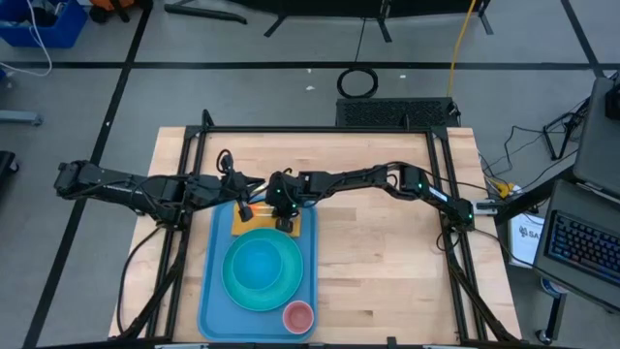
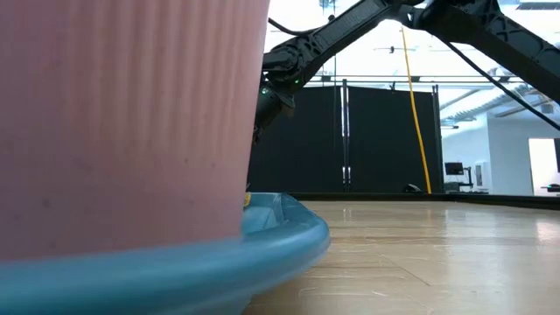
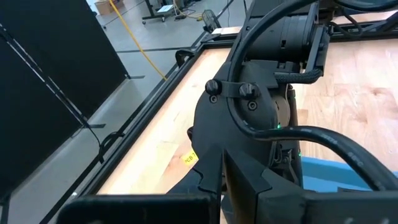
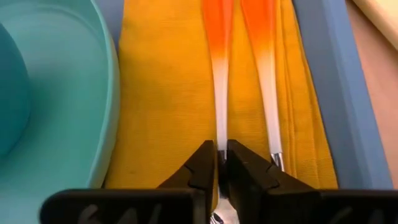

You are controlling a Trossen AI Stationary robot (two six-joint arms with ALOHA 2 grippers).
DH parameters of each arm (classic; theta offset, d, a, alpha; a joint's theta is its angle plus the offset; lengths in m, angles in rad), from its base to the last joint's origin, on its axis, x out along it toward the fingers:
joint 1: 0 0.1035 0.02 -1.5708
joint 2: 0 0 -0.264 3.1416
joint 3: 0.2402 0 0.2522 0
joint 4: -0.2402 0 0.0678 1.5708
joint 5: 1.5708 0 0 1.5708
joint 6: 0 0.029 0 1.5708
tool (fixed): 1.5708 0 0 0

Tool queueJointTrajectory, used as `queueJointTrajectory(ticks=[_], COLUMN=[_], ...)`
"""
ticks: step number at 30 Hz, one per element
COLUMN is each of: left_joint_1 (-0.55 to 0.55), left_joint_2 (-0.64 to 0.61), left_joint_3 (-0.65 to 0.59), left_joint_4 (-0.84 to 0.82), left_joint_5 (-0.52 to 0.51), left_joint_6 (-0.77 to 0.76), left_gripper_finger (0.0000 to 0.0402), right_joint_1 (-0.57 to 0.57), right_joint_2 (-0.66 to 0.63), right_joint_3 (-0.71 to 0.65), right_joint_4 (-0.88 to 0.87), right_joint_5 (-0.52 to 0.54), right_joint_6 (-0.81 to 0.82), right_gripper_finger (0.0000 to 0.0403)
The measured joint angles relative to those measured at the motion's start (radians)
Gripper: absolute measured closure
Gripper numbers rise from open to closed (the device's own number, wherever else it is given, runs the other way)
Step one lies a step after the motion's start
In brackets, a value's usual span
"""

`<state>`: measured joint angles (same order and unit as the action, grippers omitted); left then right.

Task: Set up tray
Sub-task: Put the orange spoon to the bottom of the orange fork on the yellow napkin on the blue serving tray

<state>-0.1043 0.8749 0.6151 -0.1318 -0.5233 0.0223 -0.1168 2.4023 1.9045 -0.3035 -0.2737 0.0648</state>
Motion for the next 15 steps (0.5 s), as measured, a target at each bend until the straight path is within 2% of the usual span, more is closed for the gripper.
queueJointTrajectory(ticks=[7,15], left_joint_1=[0.0,0.0], left_joint_2=[0.0,-0.001], left_joint_3=[0.0,0.0], left_joint_4=[0.002,0.003], left_joint_5=[0.002,0.006], left_joint_6=[-0.004,-0.005], left_gripper_finger=[0.038,0.038], right_joint_1=[0.013,0.033], right_joint_2=[0.0,-0.002], right_joint_3=[0.0,0.0], right_joint_4=[0.012,0.04], right_joint_5=[0.035,0.037], right_joint_6=[0.003,0.001], right_gripper_finger=[0.0324,0.031])
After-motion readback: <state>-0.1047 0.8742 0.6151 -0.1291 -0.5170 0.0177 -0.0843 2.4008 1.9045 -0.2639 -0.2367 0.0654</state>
